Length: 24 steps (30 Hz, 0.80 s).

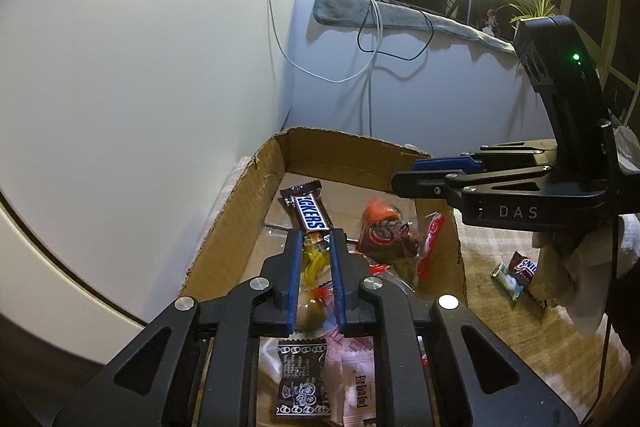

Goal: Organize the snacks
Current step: 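Open both grippers over the box to drop the packet and egg, then move both grippers back toward the Snickers bar and teal mint packet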

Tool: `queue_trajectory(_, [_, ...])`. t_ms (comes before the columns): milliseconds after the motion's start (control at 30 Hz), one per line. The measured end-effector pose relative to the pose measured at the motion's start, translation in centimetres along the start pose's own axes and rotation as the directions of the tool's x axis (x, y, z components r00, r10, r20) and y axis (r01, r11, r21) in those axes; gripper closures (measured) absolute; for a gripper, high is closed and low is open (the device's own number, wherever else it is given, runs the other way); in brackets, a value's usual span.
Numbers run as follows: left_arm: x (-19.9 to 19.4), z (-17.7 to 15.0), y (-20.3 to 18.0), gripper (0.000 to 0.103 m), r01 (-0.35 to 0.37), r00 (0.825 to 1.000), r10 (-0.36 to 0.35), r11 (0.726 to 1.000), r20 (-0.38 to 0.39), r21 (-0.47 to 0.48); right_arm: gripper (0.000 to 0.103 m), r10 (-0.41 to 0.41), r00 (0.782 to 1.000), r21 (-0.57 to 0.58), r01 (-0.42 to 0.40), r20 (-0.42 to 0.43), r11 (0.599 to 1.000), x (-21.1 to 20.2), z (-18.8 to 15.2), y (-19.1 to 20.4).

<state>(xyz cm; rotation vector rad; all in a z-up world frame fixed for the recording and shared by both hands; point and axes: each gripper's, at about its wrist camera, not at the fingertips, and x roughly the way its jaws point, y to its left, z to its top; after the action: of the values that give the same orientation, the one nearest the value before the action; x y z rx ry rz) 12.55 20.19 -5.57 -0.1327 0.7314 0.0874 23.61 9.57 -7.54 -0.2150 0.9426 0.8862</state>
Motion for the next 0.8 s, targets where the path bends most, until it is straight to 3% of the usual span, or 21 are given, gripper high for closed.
queue_trajectory(67, [0.0, 0.0, -0.1, 0.083, -0.002, 1.0, 0.002, 1.0, 0.0, 0.006, 0.065, -0.004, 1.0, -0.003, 0.004, -0.003, 1.0, 0.0, 0.0, 0.1])
queue_trajectory(100, [0.0, 0.0, -0.1, 0.08, -0.005, 1.0, 0.005, 1.0, 0.001, 0.008, 0.052, -0.013, 1.0, -0.003, 0.013, -0.002, 1.0, 0.0, 0.0, 0.1])
queue_trajectory(167, [-0.1, -0.1, -0.2, 0.07, -0.008, 1.0, 0.007, 1.0, 0.004, 0.012, 0.036, -0.027, 1.0, -0.001, 0.027, 0.009, 1.0, -0.2, 0.1, 0.1])
queue_trajectory(200, [-0.1, -0.1, -0.2, 0.066, -0.013, 1.0, 0.012, 1.0, 0.008, 0.013, 0.03, -0.035, 0.999, 0.001, 0.035, 0.017, 0.999, -0.4, 0.2, 0.1])
queue_trajectory(267, [-0.2, -0.1, -0.1, 0.049, -0.021, 1.0, 0.021, 1.0, 0.012, 0.01, 0.021, -0.052, 0.998, 0.005, 0.051, 0.024, 0.999, -0.6, 0.2, 0.0])
queue_trajectory(300, [-0.3, -0.1, 0.0, 0.046, -0.026, 1.0, 0.026, 1.0, 0.017, 0.007, 0.016, -0.065, 0.998, 0.006, 0.065, 0.025, 0.998, -0.7, 0.3, 0.0])
queue_trajectory(400, [-0.4, -0.2, 0.3, 0.042, -0.033, 0.999, 0.033, 0.999, 0.019, 0.0, 0.016, -0.08, 0.996, 0.009, 0.08, 0.028, 0.997, -0.9, 0.3, -0.2])
queue_trajectory(467, [-0.5, -0.2, 0.4, 0.033, -0.043, 0.999, 0.043, 0.999, 0.022, -0.005, 0.016, -0.089, 0.996, 0.012, 0.088, 0.026, 0.996, -0.9, 0.3, -0.2])
queue_trajectory(800, [-1.7, -0.4, 0.1, 0.032, -0.055, 0.998, 0.055, 0.998, 0.038, -0.002, 0.015, -0.104, 0.994, 0.038, 0.103, 0.035, 0.994, -2.8, -0.4, -0.6])
